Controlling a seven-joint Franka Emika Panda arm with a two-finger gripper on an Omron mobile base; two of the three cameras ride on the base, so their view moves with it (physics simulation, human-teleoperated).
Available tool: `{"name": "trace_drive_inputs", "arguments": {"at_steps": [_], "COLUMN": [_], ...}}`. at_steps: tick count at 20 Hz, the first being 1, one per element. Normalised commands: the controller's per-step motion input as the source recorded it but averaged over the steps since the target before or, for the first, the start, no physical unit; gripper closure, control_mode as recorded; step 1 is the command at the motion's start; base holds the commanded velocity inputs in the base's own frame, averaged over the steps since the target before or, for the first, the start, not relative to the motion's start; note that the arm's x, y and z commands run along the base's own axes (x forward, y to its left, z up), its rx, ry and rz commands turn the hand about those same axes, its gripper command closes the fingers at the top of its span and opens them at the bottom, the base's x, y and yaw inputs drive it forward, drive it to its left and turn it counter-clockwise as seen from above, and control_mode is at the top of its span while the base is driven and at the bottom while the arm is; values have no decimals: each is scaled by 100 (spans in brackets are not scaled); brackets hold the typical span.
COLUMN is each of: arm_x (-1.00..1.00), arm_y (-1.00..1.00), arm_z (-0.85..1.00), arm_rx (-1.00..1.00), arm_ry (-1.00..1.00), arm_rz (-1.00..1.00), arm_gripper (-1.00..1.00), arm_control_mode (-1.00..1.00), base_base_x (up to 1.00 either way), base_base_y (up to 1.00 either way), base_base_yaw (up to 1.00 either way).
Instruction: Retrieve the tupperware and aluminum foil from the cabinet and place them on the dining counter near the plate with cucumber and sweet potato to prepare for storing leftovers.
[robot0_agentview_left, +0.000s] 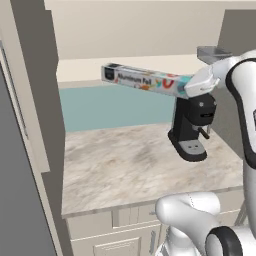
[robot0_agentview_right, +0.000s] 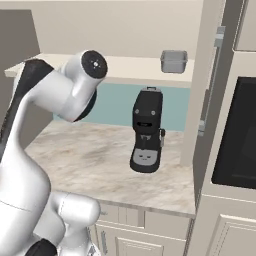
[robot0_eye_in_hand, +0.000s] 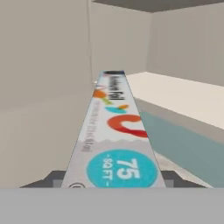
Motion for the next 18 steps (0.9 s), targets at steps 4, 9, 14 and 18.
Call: {"name": "trace_drive_inputs", "arguments": {"at_steps": [4, 9, 14, 18], "arm_x": [-55, -22, 0, 0], "arm_y": [0, 0, 0, 0], "arm_z": [41, 23, 0, 0], "arm_rx": [0, -2, 0, 0], "arm_ry": [3, 5, 0, 0], "arm_rz": [-19, -11, 0, 0], "arm_gripper": [100, 100, 100, 100], "arm_control_mode": [-100, 100, 100, 100], "base_base_x": [0, -17, -72, -99], "base_base_y": [0, 0, 0, -1], "base_base_yaw": [0, -7, -16, -17]}}
